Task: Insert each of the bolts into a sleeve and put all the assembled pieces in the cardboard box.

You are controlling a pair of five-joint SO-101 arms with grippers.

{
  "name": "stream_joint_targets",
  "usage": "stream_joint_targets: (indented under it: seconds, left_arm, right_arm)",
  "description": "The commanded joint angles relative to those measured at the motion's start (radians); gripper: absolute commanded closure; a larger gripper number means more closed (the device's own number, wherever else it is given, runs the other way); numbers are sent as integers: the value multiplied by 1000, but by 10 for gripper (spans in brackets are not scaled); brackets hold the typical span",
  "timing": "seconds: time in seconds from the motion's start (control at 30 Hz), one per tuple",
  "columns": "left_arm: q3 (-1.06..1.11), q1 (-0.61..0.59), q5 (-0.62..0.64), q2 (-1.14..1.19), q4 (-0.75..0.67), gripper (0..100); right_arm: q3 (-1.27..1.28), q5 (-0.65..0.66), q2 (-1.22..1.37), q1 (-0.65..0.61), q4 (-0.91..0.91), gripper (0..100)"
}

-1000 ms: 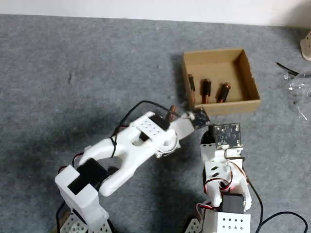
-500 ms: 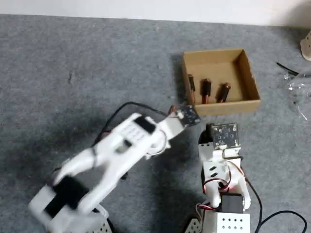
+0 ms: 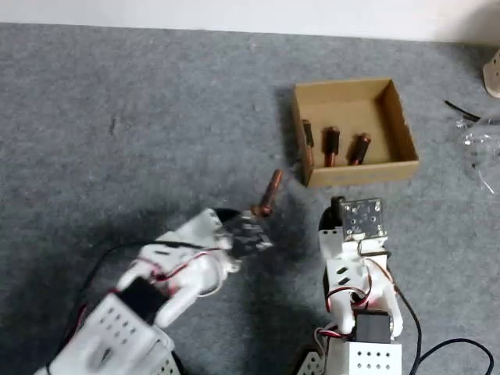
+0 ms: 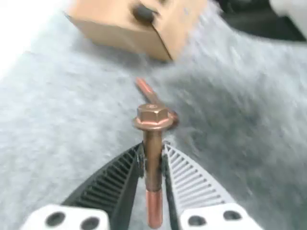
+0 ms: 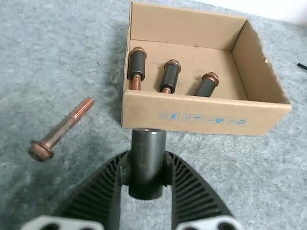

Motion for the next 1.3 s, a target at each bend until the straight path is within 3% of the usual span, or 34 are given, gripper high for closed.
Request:
stream_joint_targets:
  seconds: [0.0, 0.2, 0.57, 0.87, 1.03, 1.27]
  left_arm:
    - [33, -114, 121, -243, -26, 993]
    - [143, -226, 253, -522, -40, 993]
    - [326, -243, 259, -489, -499, 994]
    - [309, -291, 278, -490, -560, 994]
    - [223, -289, 508, -490, -559, 994]
    - [217, -180, 727, -490, -562, 993]
  right_arm:
    - [48, -9, -16, -13, -36, 994]
    - [48, -9, -16, -41, -36, 994]
    - [45, -9, -16, -286, -88, 994]
    - [116, -11, -15, -337, -389, 994]
    - [139, -11, -15, -351, -355, 994]
    - [139, -11, -15, -394, -314, 994]
